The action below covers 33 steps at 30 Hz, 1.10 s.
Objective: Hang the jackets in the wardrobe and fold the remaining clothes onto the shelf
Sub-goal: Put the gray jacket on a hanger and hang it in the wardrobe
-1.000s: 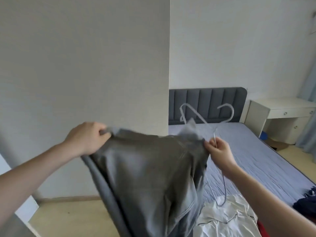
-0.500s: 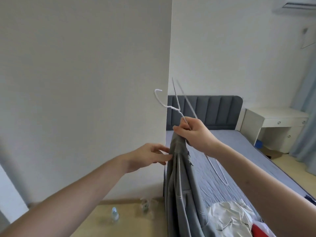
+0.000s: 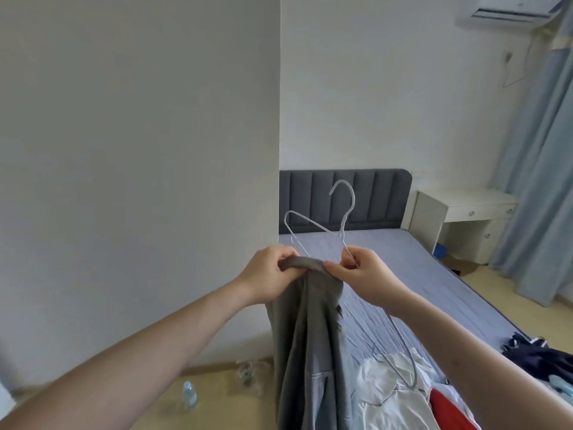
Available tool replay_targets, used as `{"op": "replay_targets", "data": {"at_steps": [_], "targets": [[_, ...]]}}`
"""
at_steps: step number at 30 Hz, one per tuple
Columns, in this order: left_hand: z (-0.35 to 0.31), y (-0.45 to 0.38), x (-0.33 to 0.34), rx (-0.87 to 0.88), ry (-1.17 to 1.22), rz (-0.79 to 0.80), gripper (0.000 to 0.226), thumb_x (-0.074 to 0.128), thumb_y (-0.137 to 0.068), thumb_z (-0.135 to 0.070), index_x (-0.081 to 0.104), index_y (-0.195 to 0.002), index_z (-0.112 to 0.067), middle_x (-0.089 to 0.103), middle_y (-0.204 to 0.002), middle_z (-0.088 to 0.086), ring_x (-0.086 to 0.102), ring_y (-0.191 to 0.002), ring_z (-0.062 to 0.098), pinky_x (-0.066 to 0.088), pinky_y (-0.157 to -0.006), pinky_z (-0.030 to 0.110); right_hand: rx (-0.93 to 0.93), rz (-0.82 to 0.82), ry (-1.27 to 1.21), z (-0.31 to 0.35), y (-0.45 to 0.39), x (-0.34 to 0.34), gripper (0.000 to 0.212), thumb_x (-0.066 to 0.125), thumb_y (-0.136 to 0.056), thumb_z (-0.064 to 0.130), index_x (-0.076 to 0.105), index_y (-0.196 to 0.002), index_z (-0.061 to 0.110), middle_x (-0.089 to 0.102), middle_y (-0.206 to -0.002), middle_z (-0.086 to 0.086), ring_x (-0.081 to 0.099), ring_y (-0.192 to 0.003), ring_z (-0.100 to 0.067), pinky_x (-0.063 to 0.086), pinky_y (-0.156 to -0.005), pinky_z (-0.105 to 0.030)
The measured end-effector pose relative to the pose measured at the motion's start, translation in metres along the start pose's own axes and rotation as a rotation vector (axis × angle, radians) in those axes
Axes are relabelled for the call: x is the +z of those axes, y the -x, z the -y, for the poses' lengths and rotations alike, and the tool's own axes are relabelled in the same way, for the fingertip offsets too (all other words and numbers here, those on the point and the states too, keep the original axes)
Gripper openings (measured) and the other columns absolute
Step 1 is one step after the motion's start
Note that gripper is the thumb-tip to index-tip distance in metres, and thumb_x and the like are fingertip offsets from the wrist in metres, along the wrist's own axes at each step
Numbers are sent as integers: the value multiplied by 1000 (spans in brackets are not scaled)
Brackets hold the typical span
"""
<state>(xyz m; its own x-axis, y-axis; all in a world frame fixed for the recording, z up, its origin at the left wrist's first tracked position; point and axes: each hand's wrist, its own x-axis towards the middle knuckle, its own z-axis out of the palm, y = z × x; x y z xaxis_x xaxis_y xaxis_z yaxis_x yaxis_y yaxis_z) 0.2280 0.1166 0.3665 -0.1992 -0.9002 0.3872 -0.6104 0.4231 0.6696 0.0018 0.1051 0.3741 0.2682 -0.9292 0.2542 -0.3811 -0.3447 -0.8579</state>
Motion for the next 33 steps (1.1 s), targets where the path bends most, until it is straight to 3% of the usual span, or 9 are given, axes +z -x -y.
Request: {"op": "replay_targets", "data": {"at_steps": [4, 7, 12, 16, 19, 22, 25, 28, 33], "targets": [[-16, -5, -11, 2, 27, -48, 14, 66, -93, -22, 64, -80, -26, 66, -74, -10, 57, -68, 6, 42, -64, 18, 108, 194, 2, -26, 18, 10, 51, 84, -77, 43, 42, -73, 15, 50, -59, -1, 42, -51, -11, 36, -47, -22], [-28, -12, -27, 19, 37, -104, 9, 65, -94, -27, 66, -87, -22, 68, -79, -3, 61, -76, 16, 46, -72, 26, 187, 234, 169, -50, 22, 28, 50, 85, -76, 39, 59, -95, 0, 69, -93, -22, 63, -73, -23, 53, -67, -46], [3, -9, -81, 34, -720, -38, 45, 67, -75, -72, 58, -77, -28, 60, -68, -10, 57, -69, 16, 38, -58, 31, 162, -65, 355, -66, 5, 3, 42, 80, -85, 31, 45, -69, 12, 49, -64, -2, 42, -60, -16, 34, -58, -33], [40, 5, -107, -224, -857, 110, 42, 76, -70, -69, 53, -66, -33, 53, -68, -12, 58, -74, 21, 36, -59, 29, -43, -300, 260, -39, -15, -16, 49, 79, -82, 16, 33, -65, 19, 38, -57, 5, 29, -54, -10, 29, -54, -31], [64, 18, -114, -428, -620, 160, 30, 78, -82, -50, 60, -74, -27, 62, -77, -9, 61, -78, 20, 41, -61, 29, -83, -256, 202, -21, -30, -23, 48, 78, -83, 17, 33, -68, 19, 39, -58, 4, 28, -53, -9, 33, -56, -30], [69, 24, -119, -663, 125, 23, 20, 71, -93, -30, 74, -101, -13, 75, -92, 6, 66, -81, 20, 49, -73, 30, -87, -125, 307, -18, -34, -26, 50, 78, -85, 26, 31, -69, 20, 36, -60, 4, 27, -55, -11, 30, -57, -30], [59, 16, -121, -739, 544, -124, 23, 67, -95, -17, 74, -111, -3, 76, -109, 16, 74, -94, 28, 57, -82, 35, -64, -51, 341, -25, -34, -21, 47, 76, -87, 31, 35, -69, 19, 40, -60, 4, 31, -56, -11, 31, -57, -29], [44, 8, -125, -735, 589, -76, 24, 69, -93, -21, 75, -108, -3, 77, -106, 16, 76, -90, 27, 60, -68, 31, -6, -28, 331, -31, -35, -17, 41, 73, -91, 30, 40, -70, 16, 46, -62, 0, 38, -60, -15, 36, -60, -34], [39, 2, -138, -651, 182, -82, 28, 82, -83, -39, 80, -93, -13, 79, -86, 2, 75, -76, 17, 54, -70, 26, 1, 40, 319, -37, -26, -19, 41, 72, -92, 35, 44, -70, 15, 49, -60, -1, 42, -60, -14, 38, -61, -34]]}}
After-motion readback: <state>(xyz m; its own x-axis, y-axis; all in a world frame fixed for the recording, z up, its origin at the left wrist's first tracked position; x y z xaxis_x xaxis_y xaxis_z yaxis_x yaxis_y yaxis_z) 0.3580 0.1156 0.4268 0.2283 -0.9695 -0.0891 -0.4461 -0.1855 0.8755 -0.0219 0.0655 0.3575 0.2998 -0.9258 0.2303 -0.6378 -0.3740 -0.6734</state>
